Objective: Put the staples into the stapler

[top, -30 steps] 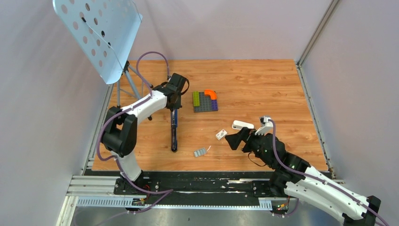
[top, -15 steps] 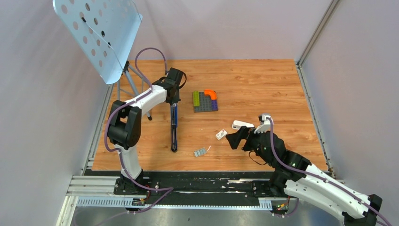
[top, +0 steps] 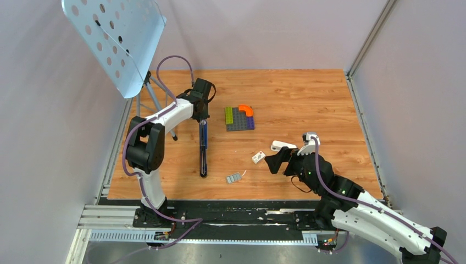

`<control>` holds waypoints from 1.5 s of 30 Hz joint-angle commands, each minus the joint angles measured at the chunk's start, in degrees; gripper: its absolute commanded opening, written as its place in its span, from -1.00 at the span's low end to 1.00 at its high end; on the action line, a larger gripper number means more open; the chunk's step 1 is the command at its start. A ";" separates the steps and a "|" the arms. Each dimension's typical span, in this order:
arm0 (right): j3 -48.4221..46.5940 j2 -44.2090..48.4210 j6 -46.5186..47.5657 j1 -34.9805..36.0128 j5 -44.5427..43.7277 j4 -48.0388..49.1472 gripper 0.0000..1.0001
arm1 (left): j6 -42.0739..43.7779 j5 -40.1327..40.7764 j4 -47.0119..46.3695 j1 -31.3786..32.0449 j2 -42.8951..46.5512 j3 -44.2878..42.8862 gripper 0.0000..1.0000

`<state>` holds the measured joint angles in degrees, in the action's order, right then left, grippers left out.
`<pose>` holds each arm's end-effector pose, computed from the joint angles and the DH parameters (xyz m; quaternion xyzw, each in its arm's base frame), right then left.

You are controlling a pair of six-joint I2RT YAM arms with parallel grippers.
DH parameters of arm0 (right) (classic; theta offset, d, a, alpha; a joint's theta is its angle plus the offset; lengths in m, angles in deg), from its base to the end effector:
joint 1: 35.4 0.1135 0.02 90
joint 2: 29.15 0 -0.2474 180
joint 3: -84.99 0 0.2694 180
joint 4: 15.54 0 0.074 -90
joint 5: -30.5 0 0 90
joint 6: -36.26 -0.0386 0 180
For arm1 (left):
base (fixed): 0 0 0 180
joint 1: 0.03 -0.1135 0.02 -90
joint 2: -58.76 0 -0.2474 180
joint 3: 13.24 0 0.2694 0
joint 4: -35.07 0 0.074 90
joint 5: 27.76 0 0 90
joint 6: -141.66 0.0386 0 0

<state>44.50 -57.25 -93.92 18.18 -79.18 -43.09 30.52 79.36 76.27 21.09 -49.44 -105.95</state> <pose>0.1122 0.1302 0.2590 0.0118 0.7893 0.3442 0.5083 0.3938 -0.1399 0.1839 -0.0428 0.9474 0.0308 0.3158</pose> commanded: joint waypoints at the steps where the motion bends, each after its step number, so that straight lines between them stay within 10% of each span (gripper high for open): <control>1: -1.68 0.04 0.95 -0.67 -1.48 -1.23 0.99 | 0.40 -1.70 -1.18 -0.34 -1.30 -1.03 -0.66; 45: -1.04 0.50 1.31 -0.67 -2.47 -1.39 0.99 | 0.44 -0.78 -0.94 -0.38 -3.77 -1.91 -0.68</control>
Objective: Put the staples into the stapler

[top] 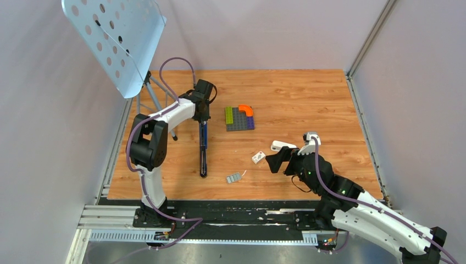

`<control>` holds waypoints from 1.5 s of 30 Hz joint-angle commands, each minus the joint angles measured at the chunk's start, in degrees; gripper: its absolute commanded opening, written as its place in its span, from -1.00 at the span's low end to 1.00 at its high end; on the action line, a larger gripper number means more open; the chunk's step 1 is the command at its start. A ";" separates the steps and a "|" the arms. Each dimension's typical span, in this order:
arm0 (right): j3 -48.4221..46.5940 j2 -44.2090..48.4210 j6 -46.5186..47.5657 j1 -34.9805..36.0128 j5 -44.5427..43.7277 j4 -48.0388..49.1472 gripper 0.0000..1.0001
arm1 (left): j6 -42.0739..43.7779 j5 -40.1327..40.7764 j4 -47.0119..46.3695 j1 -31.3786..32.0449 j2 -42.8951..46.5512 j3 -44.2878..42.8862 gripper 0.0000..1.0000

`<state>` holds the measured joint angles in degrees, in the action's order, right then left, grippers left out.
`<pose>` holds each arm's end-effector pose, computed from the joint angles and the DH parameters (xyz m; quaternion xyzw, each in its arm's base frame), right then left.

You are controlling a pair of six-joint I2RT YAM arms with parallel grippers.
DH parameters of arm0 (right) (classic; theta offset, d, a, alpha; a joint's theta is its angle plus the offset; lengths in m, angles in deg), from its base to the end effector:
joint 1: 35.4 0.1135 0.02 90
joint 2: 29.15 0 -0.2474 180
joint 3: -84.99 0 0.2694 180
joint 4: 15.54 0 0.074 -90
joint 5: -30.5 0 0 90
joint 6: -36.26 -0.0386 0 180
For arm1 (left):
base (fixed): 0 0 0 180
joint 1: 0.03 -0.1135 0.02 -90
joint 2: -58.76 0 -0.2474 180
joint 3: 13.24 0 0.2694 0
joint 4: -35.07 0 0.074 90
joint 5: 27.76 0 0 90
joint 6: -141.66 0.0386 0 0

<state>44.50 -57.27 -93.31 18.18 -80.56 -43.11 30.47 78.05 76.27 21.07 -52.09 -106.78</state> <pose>0.1128 0.1295 0.2590 0.0149 0.7887 0.3339 0.5159 0.3987 -0.1426 0.1698 -0.0381 0.9533 0.0265 0.2984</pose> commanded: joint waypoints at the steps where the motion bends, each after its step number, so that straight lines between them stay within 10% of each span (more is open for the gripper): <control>1: -0.96 0.49 0.68 -0.67 -1.13 -1.38 0.99 | 0.45 0.58 -1.01 -0.32 -1.20 -1.08 -0.68; 45: -1.28 0.15 0.59 -0.67 -1.57 -1.34 0.99 | 0.25 0.27 -0.61 -0.36 -2.45 -1.28 -0.53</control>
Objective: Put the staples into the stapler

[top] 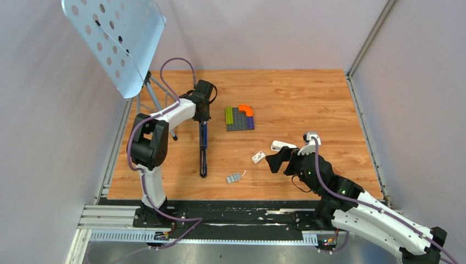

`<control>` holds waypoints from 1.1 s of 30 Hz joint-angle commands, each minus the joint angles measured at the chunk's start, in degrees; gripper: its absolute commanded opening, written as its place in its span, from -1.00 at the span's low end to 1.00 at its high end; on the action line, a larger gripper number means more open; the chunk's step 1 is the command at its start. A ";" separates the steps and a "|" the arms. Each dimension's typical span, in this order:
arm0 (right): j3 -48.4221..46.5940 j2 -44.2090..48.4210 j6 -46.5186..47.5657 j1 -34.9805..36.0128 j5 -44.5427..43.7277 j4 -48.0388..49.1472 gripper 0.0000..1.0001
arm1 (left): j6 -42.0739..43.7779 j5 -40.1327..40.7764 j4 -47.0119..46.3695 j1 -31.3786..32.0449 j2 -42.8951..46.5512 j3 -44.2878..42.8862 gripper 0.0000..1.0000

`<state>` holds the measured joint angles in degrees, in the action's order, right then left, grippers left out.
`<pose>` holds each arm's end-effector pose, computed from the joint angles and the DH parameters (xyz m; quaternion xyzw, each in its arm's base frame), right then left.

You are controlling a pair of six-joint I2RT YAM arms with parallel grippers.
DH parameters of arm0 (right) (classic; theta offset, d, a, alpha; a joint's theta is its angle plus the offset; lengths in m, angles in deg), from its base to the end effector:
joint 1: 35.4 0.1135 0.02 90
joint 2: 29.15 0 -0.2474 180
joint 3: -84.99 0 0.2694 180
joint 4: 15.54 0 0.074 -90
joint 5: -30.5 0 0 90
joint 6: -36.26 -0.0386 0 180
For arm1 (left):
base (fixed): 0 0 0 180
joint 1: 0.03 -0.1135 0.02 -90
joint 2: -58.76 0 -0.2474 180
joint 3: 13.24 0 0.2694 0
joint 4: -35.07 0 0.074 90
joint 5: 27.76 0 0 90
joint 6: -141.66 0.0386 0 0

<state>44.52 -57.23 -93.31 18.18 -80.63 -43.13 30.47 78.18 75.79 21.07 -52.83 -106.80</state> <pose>0.1127 0.1293 0.2589 0.0153 0.7887 0.3335 0.5162 0.4002 -0.1431 0.1652 -0.0381 0.9537 0.0283 0.2969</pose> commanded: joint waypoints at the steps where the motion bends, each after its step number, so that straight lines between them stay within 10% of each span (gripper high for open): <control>1: -1.35 0.11 0.60 -0.66 -1.47 -1.35 0.99 | 0.34 0.08 -0.03 -0.33 -1.71 -1.27 -0.52; 33: -1.59 -0.12 0.33 -0.69 0.00 -1.52 0.98 | 1.44 -4.14 1.67 -0.27 5.44 0.75 -0.04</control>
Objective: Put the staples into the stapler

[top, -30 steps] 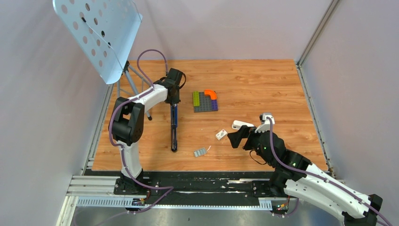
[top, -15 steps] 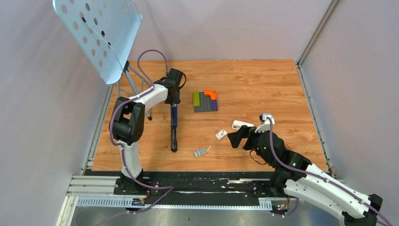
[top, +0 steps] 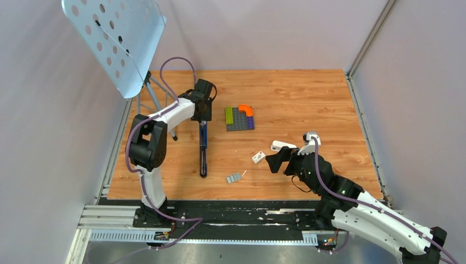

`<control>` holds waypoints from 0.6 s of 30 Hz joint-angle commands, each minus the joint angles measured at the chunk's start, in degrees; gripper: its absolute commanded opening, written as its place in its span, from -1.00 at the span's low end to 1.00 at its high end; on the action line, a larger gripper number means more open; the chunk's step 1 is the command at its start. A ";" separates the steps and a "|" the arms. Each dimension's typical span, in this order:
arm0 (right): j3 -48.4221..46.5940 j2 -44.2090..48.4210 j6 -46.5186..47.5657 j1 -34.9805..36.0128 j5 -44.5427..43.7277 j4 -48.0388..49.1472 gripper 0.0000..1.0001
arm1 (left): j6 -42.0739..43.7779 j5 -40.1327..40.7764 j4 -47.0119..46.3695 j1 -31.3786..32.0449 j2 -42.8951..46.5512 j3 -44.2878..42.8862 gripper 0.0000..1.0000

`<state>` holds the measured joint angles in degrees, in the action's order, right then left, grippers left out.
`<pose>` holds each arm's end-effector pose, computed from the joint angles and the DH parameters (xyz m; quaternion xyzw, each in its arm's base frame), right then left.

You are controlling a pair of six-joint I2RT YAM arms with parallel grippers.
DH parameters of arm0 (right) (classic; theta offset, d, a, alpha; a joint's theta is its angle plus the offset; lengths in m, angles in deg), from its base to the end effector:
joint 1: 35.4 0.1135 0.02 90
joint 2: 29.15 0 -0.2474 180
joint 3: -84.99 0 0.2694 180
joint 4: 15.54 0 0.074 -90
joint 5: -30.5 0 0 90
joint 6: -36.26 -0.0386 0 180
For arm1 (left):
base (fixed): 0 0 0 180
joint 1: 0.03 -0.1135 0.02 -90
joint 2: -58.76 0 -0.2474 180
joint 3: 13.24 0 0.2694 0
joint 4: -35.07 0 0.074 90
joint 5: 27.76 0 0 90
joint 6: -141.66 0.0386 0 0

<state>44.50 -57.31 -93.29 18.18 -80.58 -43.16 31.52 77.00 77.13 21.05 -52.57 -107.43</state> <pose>0.1128 0.1295 0.2588 0.0147 0.7892 0.3332 0.5157 0.3996 -0.1435 0.1689 -0.0263 0.9564 0.0232 0.2901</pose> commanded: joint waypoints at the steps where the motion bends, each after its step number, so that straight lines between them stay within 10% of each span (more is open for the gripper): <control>1: -1.61 -0.18 0.26 -0.67 0.17 -1.66 0.99 | 0.43 -3.90 0.25 -0.25 6.16 2.18 -0.02; 18: -3.52 -7.80 0.23 -0.62 3.10 -3.33 0.91 | -1.06 -10.54 -1.31 3.92 20.62 22.86 0.17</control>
<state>40.90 -63.41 -93.29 18.18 -78.83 -46.43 31.06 67.69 76.49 23.89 -36.88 -88.70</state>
